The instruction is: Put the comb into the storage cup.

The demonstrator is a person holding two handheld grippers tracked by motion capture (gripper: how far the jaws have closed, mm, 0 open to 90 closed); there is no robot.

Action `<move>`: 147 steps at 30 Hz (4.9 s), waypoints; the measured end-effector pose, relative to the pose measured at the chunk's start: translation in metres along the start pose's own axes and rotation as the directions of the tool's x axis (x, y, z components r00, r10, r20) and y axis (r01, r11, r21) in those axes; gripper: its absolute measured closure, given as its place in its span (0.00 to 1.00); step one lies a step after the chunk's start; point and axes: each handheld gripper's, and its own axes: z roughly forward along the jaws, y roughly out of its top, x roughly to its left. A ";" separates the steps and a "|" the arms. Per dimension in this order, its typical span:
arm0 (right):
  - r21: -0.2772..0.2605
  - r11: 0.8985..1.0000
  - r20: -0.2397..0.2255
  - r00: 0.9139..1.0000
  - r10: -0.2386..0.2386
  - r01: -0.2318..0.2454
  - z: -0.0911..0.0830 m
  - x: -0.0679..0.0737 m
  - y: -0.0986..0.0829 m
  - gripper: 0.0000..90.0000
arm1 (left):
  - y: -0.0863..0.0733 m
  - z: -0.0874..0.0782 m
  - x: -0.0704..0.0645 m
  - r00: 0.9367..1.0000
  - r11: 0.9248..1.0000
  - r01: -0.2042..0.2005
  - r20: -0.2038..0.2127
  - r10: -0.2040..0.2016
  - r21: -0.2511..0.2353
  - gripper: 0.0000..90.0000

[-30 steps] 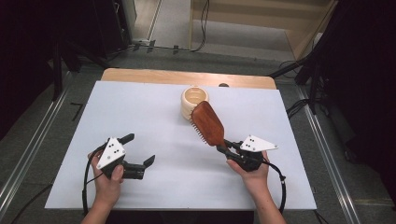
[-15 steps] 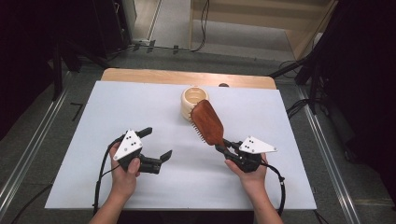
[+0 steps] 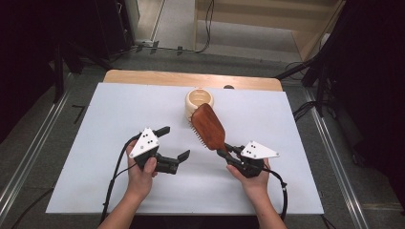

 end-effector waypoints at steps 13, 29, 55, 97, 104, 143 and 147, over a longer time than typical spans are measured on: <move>-0.015 1.000 -0.016 1.000 -0.025 0.024 0.006 0.012 0.002 0.78 | 0.010 0.014 -0.007 0.999 0.999 0.035 0.033 -0.035 -0.017 0.00; -0.033 0.999 -0.035 0.999 -0.037 0.035 0.008 0.020 0.005 0.78 | 0.022 0.032 -0.018 0.997 0.997 0.080 0.023 -0.080 -0.018 0.00; -0.047 0.998 -0.031 0.998 -0.048 0.046 0.012 0.028 0.006 0.78 | 0.024 0.044 -0.017 0.976 0.977 0.213 -0.040 -0.212 0.005 0.32; -0.044 0.999 -0.080 0.997 0.021 -0.024 0.018 0.026 0.004 0.63 | 0.030 0.044 -0.018 0.970 0.981 0.186 0.147 -0.192 0.056 0.65; -0.052 0.994 -0.104 0.991 0.085 -0.091 0.017 0.021 0.005 0.29 | 0.034 0.042 -0.014 0.969 0.980 0.193 0.151 -0.198 0.044 0.65; -0.097 0.988 -0.027 0.993 0.115 -0.117 -0.032 -0.010 -0.017 0.00 | 0.053 0.029 0.022 0.977 0.981 0.195 0.084 -0.195 -0.002 0.65; -0.095 0.988 0.001 0.992 0.125 -0.124 -0.042 -0.016 -0.021 0.00 | 0.055 0.027 0.027 0.977 0.980 0.197 0.080 -0.196 -0.012 0.65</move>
